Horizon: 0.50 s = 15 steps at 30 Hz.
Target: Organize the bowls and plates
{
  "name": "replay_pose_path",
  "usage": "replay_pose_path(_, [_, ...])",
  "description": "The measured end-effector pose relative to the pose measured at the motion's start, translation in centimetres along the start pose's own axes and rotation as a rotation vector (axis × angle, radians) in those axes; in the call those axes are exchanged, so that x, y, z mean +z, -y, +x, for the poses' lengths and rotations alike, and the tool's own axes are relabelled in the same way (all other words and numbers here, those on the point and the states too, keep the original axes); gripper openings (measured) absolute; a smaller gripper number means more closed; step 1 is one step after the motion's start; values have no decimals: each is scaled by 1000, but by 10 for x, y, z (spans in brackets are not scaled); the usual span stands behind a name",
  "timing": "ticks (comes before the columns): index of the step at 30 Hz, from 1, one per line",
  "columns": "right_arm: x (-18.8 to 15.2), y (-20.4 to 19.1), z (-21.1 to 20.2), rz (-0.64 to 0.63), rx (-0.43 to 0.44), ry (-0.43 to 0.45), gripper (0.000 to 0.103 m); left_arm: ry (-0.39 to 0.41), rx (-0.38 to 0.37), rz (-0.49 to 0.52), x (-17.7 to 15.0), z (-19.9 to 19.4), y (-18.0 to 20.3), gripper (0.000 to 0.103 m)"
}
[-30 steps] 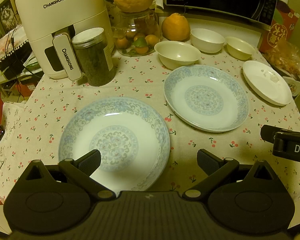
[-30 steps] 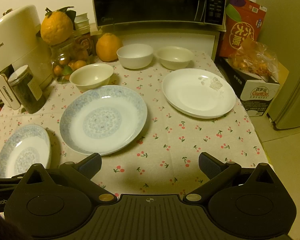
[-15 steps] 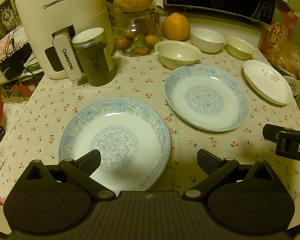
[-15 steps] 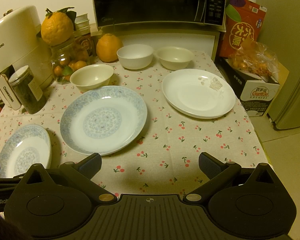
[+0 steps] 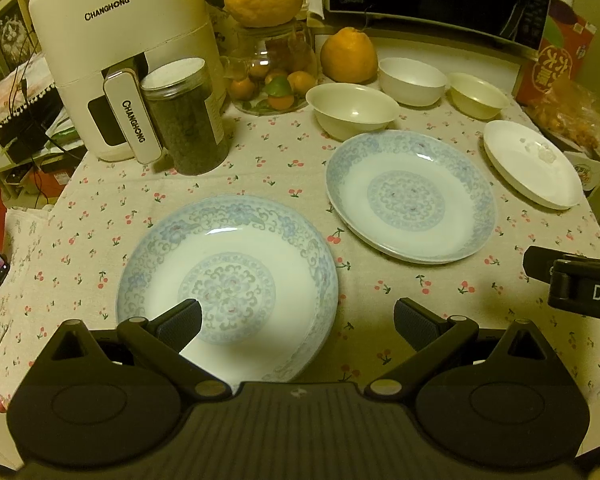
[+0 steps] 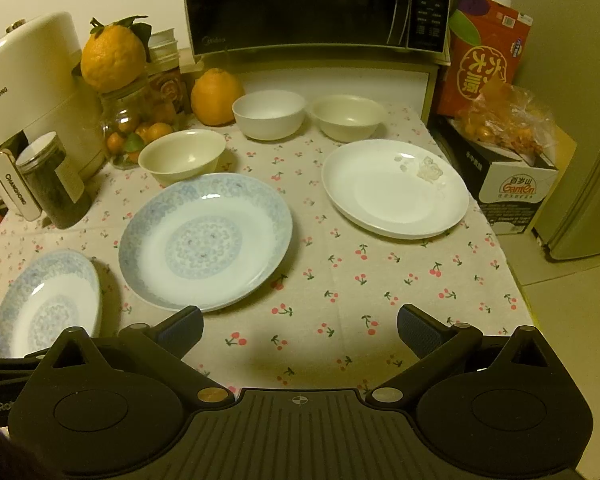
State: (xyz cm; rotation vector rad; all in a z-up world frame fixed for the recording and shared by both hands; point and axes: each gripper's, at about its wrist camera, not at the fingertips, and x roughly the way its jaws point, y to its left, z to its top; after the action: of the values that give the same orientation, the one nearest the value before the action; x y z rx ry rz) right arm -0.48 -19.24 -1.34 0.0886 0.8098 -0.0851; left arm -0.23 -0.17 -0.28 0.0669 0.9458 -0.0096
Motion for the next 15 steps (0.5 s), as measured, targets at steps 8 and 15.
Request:
replay_pose_path(8, [1, 0, 0, 1, 3, -1, 103, 9, 6, -4, 1, -1, 0, 103])
replay_pose_path(15, [14, -2, -2, -3, 60, -37, 103, 92, 8, 12, 8, -6, -4, 103])
